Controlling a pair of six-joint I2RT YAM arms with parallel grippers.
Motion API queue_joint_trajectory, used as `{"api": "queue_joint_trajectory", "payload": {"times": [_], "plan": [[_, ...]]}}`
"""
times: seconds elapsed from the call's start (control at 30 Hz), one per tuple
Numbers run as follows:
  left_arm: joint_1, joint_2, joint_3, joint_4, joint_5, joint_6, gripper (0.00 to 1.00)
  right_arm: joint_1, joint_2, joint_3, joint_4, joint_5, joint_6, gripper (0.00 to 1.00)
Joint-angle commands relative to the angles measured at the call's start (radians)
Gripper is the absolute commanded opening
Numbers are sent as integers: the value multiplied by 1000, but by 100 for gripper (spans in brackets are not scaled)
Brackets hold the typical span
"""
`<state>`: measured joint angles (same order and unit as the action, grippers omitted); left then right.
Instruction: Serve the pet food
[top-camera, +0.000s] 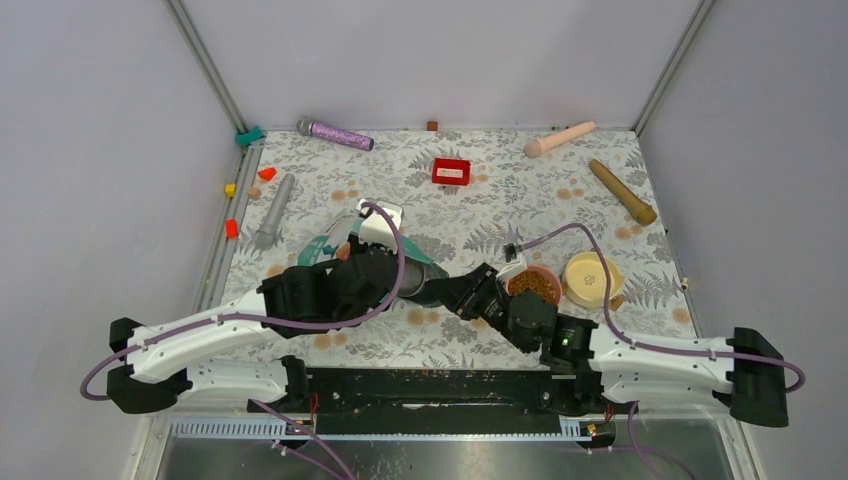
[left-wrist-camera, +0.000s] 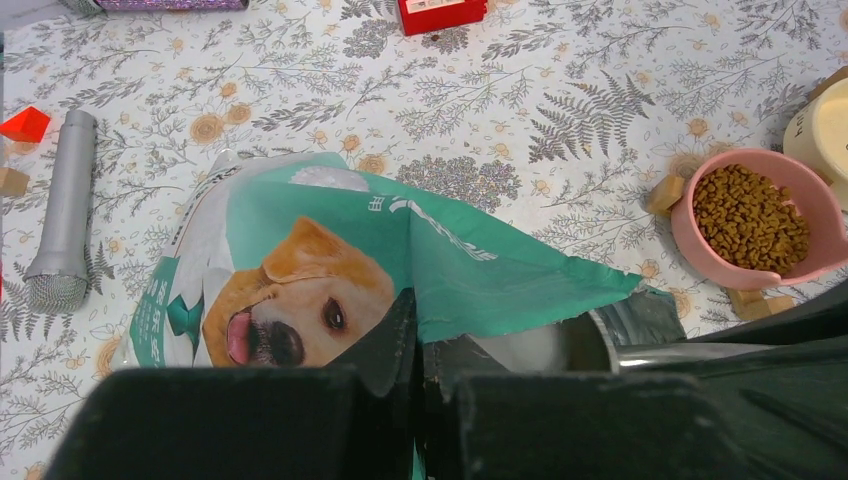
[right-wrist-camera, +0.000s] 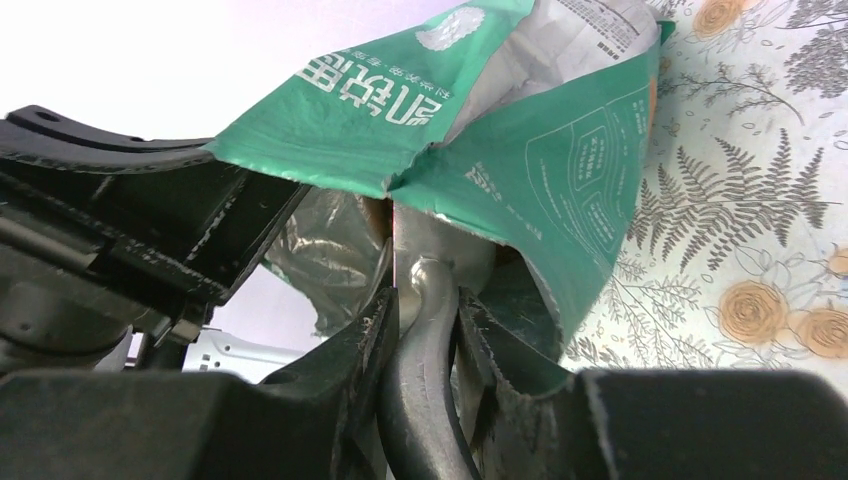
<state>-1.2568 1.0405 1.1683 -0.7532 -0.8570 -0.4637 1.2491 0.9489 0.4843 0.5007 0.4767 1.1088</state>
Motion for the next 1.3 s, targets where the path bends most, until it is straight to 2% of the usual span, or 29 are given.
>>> {"api": "queue_joint_trajectory", "payload": {"times": [0.0,0.23,0.7,1.0,1.13,1.27], "plan": [[-1,-37,20,98,-57,-4,0,-6,-148,18,-62,78,48,0],[-1,-39,20,99,-69,-5,0,-6,-328,-30,-185,109,56,0],[-1,-37,18,98,-99,-3,0,-5,-486,-93,-300,164,134,0],[-1,-49,17,98,-92,-14,0,-6,-552,-171,-267,144,200,0],[-1,-54,17,98,-70,-22,0,-7,-567,-277,-86,138,256,0],[-1,-57,15,98,-70,-28,0,-6,-564,-306,-34,126,253,0]]}}
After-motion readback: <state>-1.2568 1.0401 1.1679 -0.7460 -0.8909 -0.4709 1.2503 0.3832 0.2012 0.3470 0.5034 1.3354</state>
